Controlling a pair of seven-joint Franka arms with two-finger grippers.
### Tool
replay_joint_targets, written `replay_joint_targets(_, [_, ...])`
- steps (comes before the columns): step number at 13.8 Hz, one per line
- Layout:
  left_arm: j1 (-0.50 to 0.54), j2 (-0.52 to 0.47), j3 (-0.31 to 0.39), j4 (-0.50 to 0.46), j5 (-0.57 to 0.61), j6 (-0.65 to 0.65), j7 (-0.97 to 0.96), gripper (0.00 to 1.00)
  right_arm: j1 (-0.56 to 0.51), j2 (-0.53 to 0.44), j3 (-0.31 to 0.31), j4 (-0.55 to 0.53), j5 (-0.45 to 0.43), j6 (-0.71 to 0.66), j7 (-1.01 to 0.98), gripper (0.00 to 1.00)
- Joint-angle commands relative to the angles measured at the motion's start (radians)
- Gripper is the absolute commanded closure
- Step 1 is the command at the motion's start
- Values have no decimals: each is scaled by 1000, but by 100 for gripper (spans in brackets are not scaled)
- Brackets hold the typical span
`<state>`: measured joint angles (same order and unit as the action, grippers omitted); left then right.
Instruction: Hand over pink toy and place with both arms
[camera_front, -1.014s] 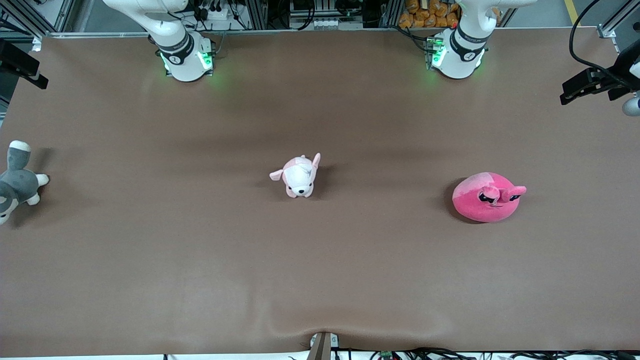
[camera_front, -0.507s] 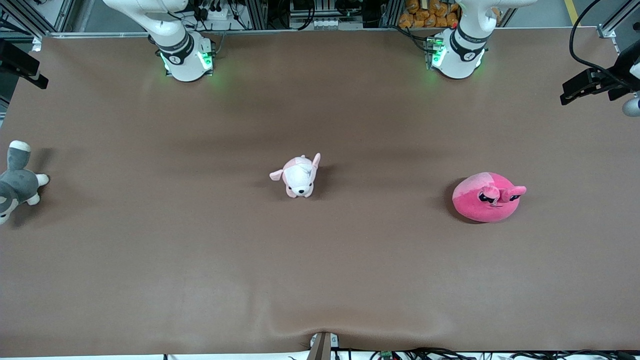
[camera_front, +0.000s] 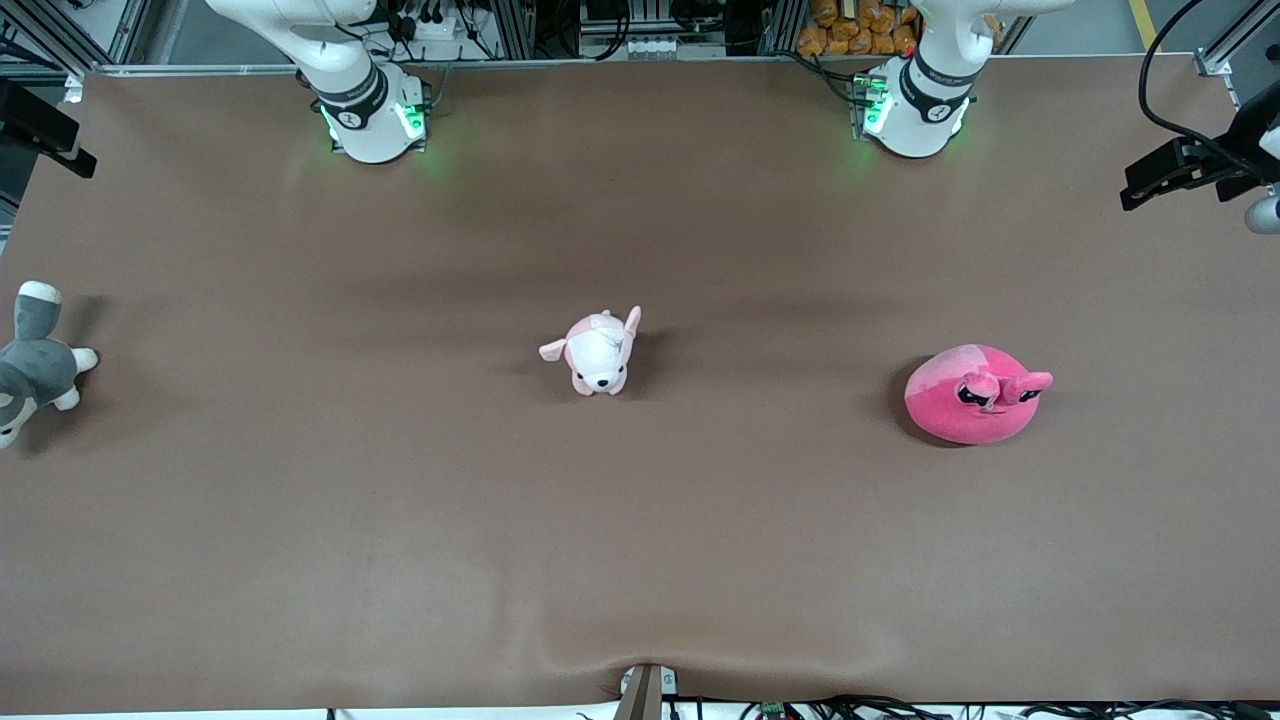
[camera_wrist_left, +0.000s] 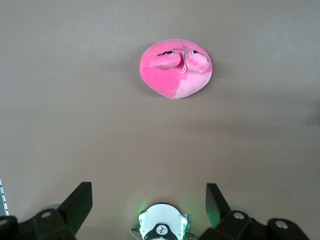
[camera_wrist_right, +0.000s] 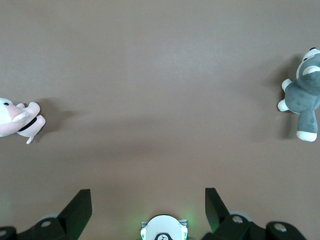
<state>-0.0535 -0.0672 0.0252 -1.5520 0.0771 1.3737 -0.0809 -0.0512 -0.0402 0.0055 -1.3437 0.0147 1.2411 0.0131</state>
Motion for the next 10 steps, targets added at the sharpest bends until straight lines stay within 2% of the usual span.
replay_joint_targets(1, [1, -3, 1, 0, -11, -2, -14, 0, -18, -6, 16, 2, -12, -8, -5, 0])
replay_joint_targets(10, [6, 1, 2, -22, -13, 15, -35, 0, -16, -6, 18, 2, -12, -8, -4, 0])
